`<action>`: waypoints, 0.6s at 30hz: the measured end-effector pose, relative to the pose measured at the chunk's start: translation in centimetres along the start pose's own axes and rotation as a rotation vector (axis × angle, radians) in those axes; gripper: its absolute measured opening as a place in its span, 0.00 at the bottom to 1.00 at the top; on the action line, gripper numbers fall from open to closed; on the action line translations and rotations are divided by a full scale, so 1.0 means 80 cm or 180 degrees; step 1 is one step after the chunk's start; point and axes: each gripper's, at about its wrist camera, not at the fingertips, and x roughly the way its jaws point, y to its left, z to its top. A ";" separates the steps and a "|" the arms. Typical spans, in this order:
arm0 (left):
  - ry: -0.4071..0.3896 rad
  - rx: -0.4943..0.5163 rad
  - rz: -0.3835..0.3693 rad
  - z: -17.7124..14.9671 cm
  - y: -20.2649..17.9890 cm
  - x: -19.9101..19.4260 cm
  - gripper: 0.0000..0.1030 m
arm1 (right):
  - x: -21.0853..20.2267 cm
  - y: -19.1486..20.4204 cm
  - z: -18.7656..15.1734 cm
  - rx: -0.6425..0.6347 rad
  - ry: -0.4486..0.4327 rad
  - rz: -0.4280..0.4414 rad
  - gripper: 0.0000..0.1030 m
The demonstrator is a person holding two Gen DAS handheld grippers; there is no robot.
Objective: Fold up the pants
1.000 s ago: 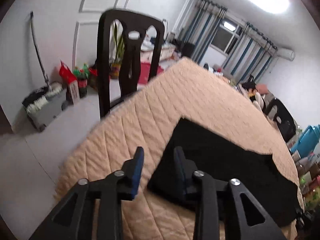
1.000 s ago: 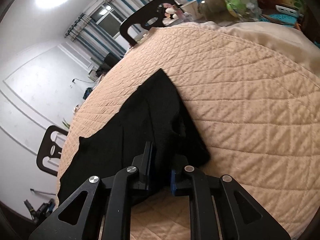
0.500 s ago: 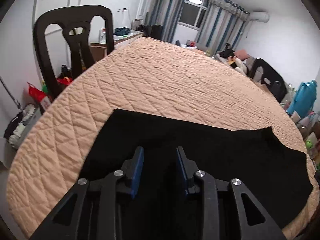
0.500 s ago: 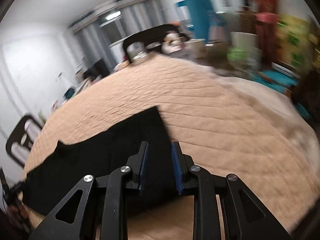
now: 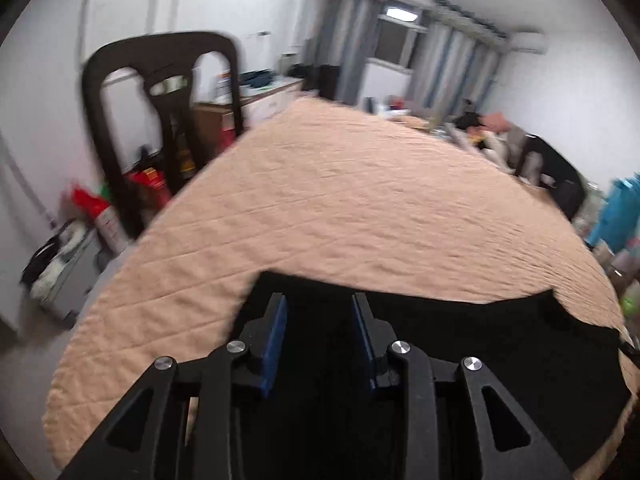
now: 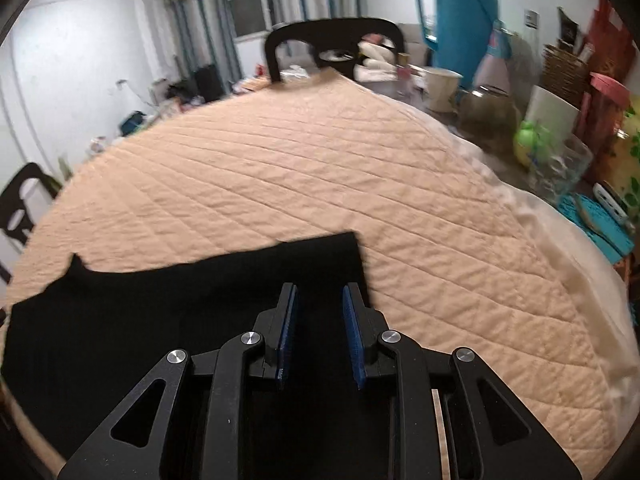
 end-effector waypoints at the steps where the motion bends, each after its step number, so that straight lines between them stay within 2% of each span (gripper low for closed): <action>1: 0.0023 0.0091 -0.0119 -0.001 -0.014 0.003 0.35 | 0.002 0.007 -0.001 -0.0054 0.0000 0.0043 0.23; 3: 0.0133 0.0262 -0.0263 -0.004 -0.035 0.017 0.35 | 0.013 0.025 -0.001 -0.0186 0.0046 0.0132 0.23; 6: 0.0386 0.0388 -0.0099 -0.011 -0.046 0.046 0.35 | 0.034 0.039 -0.001 -0.0298 0.0132 0.0006 0.23; 8: 0.0332 0.0377 -0.0090 -0.007 -0.045 0.041 0.36 | 0.036 0.031 0.002 -0.0218 0.0117 0.0032 0.23; 11: 0.0266 0.0355 0.0142 -0.005 -0.031 0.034 0.36 | 0.023 0.026 0.003 -0.0182 0.0062 -0.0162 0.23; 18: 0.0224 0.0089 0.0180 -0.032 0.011 0.003 0.38 | -0.012 0.052 -0.022 -0.0226 -0.0080 0.0259 0.28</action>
